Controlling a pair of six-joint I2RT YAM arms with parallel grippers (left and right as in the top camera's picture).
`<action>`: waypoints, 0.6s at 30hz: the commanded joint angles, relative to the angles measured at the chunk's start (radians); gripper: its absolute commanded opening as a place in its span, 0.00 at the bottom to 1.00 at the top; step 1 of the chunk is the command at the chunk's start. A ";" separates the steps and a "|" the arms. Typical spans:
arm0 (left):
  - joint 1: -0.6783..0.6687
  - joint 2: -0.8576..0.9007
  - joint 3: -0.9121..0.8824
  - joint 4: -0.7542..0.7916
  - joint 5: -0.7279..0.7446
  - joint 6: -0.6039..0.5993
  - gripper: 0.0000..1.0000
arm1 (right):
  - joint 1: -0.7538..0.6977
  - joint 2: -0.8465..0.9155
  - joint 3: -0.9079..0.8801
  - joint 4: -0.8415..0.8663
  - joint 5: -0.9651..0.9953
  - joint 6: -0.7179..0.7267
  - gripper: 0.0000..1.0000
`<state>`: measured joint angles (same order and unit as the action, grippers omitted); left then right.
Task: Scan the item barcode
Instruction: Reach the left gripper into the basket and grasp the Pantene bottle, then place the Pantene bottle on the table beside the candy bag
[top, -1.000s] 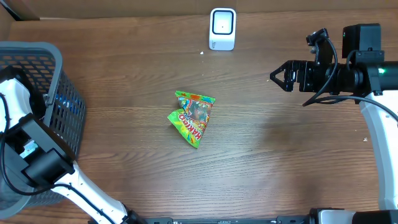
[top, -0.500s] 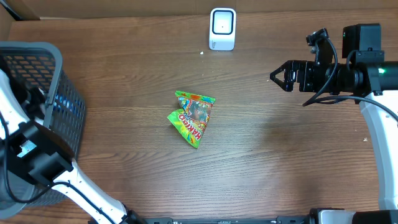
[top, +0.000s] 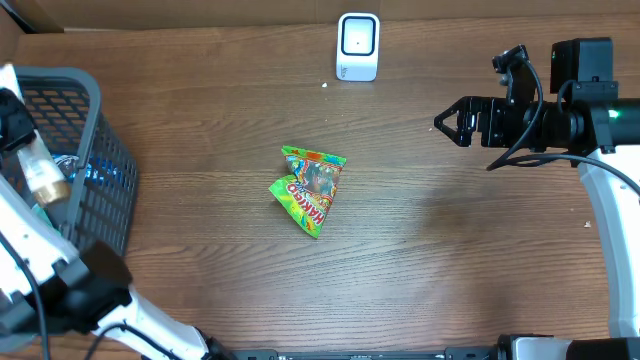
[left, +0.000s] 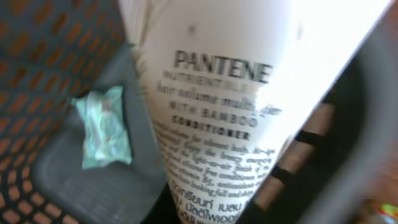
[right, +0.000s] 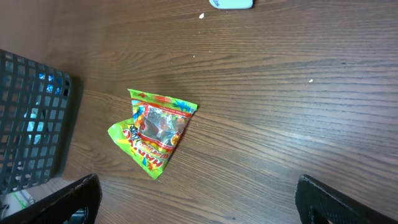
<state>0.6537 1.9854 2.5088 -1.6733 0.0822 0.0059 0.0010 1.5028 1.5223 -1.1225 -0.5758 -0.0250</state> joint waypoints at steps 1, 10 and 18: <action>-0.040 -0.161 0.036 0.028 0.214 0.025 0.04 | 0.005 -0.004 0.019 0.011 -0.002 0.003 1.00; -0.141 -0.324 0.035 0.098 0.337 0.024 0.04 | 0.005 -0.003 0.019 0.011 -0.002 0.003 1.00; -0.365 -0.296 -0.046 0.024 0.249 0.024 0.04 | 0.005 -0.003 0.019 0.010 -0.003 0.003 1.00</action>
<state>0.3710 1.6611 2.5095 -1.6543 0.3706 0.0185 0.0010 1.5028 1.5223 -1.1179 -0.5762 -0.0250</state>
